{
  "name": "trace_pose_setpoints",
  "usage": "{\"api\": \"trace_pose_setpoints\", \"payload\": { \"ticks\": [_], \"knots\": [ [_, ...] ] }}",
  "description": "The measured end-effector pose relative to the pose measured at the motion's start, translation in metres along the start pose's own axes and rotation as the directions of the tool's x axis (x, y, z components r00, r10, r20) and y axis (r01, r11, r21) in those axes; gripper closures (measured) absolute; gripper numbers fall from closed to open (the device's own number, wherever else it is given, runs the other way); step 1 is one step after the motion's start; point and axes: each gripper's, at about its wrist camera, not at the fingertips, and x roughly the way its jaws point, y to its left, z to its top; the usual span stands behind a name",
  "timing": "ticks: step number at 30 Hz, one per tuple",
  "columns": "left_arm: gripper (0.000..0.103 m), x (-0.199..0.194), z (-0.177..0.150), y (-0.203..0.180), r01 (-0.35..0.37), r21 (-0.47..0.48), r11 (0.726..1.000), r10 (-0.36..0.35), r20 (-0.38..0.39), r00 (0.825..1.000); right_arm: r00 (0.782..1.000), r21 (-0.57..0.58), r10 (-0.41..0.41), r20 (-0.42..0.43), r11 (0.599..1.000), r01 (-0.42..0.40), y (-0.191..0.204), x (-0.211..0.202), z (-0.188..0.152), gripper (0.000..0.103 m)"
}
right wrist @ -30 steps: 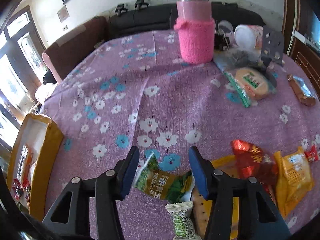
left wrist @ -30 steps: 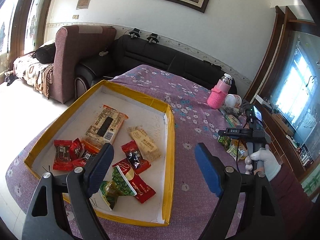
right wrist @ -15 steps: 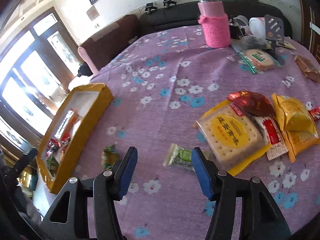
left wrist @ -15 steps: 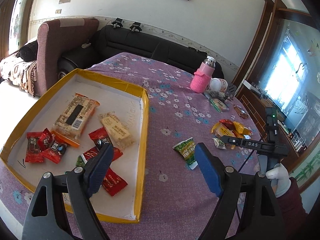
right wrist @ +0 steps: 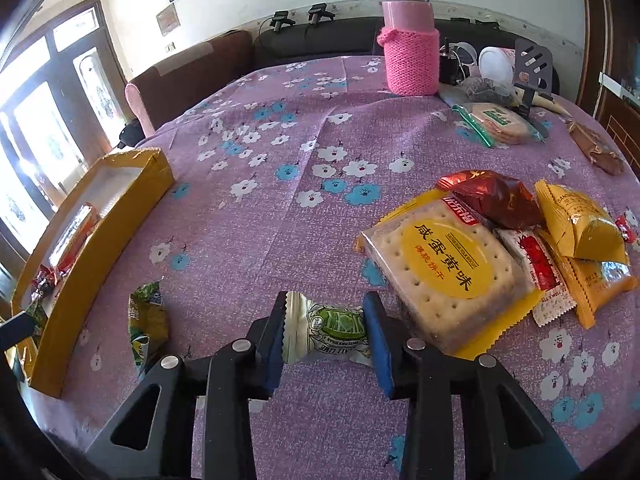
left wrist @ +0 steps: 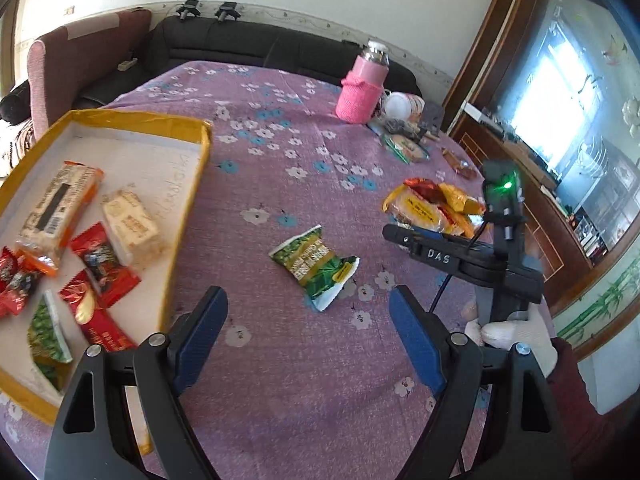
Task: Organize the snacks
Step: 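Grasp a small green pea packet with the right tool, then grasp the green pea bag with the left tool while the right tool holds its packet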
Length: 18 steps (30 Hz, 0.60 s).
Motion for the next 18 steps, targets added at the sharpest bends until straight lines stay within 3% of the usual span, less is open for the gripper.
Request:
{"api": "trace_pose_setpoints", "payload": {
  "ticks": [15, 16, 18],
  "knots": [
    [0.02, 0.099, 0.02, -0.021, -0.073, 0.103, 0.992, 0.085, -0.126, 0.988, 0.997, 0.043, 0.064, 0.033, 0.997, -0.065, -0.007, -0.013, 0.0, 0.076],
    [0.021, 0.1, 0.019, -0.025, -0.089, 0.135, 0.987, 0.103, -0.104, 0.989, 0.997, 0.044, 0.066, 0.036, 0.997, -0.067, -0.006, -0.014, 0.001, 0.078],
    [0.043, 0.098, 0.018, -0.026, -0.103, 0.154, 0.983, 0.119, -0.096, 0.988, 0.997, 0.045, 0.071, 0.042, 0.996, -0.073, -0.007, -0.015, 0.001, 0.078]
  ]
}}
